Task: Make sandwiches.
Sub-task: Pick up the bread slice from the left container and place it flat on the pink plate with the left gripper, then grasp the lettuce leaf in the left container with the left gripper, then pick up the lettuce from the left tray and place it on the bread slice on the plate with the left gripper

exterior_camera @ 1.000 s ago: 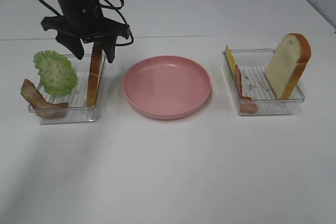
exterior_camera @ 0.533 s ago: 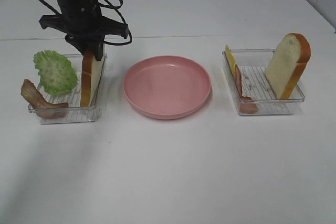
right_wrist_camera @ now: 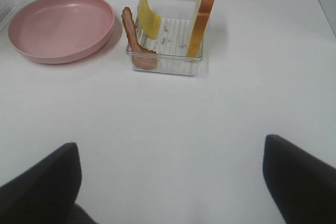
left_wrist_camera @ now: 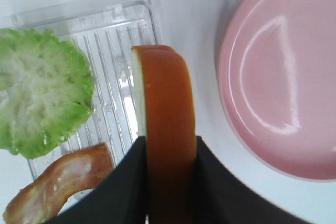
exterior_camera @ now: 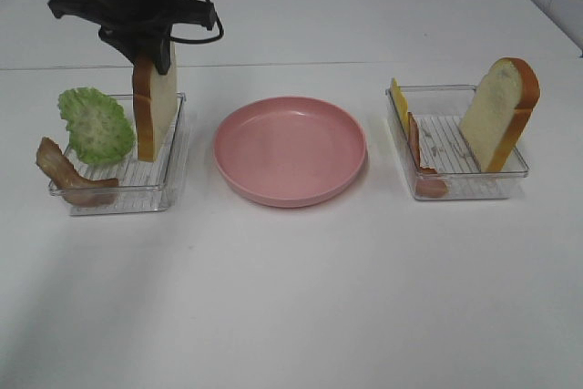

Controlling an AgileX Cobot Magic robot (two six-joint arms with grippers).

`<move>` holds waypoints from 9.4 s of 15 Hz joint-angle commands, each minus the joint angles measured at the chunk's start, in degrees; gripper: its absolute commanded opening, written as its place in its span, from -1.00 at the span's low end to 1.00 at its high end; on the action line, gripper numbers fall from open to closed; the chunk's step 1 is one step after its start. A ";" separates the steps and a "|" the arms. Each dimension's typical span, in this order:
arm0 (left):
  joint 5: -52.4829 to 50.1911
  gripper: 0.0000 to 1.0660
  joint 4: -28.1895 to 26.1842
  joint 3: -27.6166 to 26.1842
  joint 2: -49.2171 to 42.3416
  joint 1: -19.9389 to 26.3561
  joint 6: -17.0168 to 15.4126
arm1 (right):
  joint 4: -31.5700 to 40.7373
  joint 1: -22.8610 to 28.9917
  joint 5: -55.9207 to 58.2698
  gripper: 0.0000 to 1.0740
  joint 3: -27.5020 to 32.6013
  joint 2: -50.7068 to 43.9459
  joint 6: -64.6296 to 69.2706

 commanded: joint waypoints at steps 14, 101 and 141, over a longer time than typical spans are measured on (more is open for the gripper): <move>-6.88 -1.00 -55.00 -0.46 6.93 8.54 26.47 | 0.23 -0.46 -0.46 0.63 0.06 -1.03 -0.80; -4.01 0.08 -6.53 -0.29 9.97 18.22 3.95 | 0.17 -0.46 -0.46 0.63 0.06 -0.92 -0.80; -19.37 -1.00 -57.41 -0.57 7.73 0.34 26.07 | 0.17 -0.46 -0.46 0.63 0.06 -0.92 -0.80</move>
